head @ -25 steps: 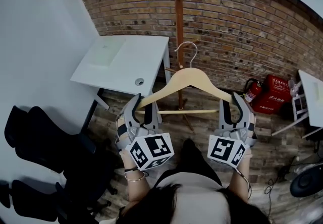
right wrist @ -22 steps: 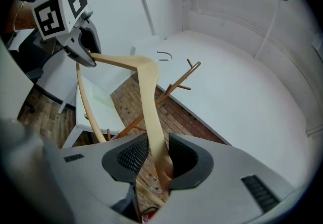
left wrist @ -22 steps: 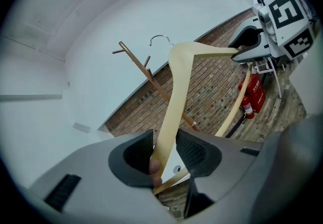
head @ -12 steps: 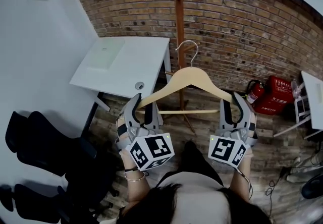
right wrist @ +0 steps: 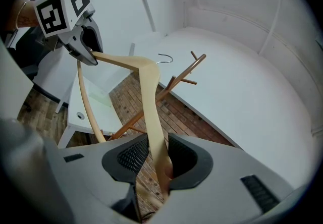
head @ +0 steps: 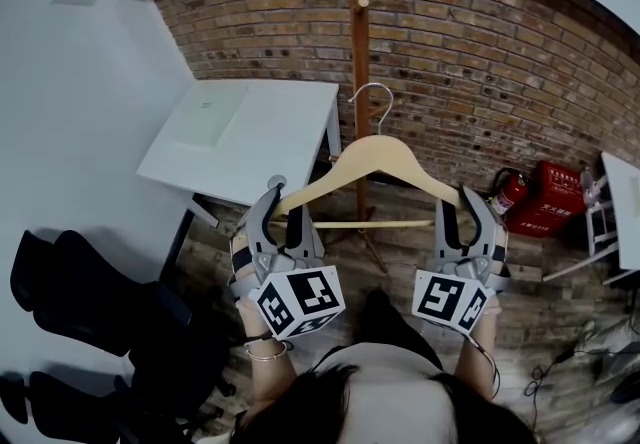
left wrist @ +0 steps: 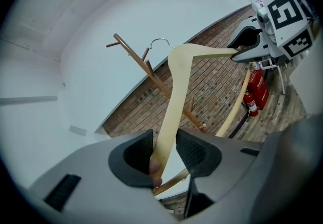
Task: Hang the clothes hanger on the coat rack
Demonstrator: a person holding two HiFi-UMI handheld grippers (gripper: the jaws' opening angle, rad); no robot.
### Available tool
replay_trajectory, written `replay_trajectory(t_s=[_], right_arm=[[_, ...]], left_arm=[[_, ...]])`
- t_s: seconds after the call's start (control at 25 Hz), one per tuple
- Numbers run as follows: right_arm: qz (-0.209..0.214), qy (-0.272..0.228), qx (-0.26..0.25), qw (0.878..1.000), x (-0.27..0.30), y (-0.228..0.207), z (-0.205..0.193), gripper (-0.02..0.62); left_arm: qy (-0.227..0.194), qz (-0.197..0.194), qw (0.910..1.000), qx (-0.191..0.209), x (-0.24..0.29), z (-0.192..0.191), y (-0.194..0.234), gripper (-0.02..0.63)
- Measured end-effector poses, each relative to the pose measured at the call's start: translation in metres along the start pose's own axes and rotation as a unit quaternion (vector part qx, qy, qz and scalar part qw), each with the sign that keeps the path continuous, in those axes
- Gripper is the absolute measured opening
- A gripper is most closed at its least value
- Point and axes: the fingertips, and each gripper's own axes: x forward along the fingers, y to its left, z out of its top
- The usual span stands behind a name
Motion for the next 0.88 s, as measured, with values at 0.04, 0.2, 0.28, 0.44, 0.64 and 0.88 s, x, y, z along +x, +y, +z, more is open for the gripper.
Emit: replay_trajectory(t_s=[0.04, 0.2, 0.28, 0.44, 0.64, 0.88], right_arm=[[0.001, 0.000, 0.000, 1.000, 0.004, -0.001, 0.000, 0.135], [0.001, -0.002, 0.000, 1.000, 0.018, -0.003, -0.001, 0.135], [0.001, -0.003, -0.001, 1.000, 0.025, -0.004, -0.002, 0.135], [0.004, -0.007, 0.001, 1.000, 0.040, -0.006, -0.003, 0.135], [0.008, -0.014, 0.001, 1.000, 0.060, -0.009, -0.003, 0.135], [0.009, -0.022, 0.003, 1.000, 0.081, -0.017, -0.004, 0.135]], left_arm=[[0.000, 0.000, 1.0000, 0.001, 0.003, 0.000, 0.000, 0.146], [0.002, 0.001, 1.0000, 0.001, 0.016, 0.003, 0.002, 0.146], [0.003, 0.001, 1.0000, 0.001, 0.023, 0.003, 0.002, 0.146], [0.008, 0.008, 0.9999, -0.009, 0.034, 0.009, 0.006, 0.146], [0.009, 0.011, 0.9999, 0.000, 0.052, 0.010, 0.009, 0.146], [0.012, 0.019, 0.9997, -0.007, 0.070, 0.019, 0.012, 0.146]])
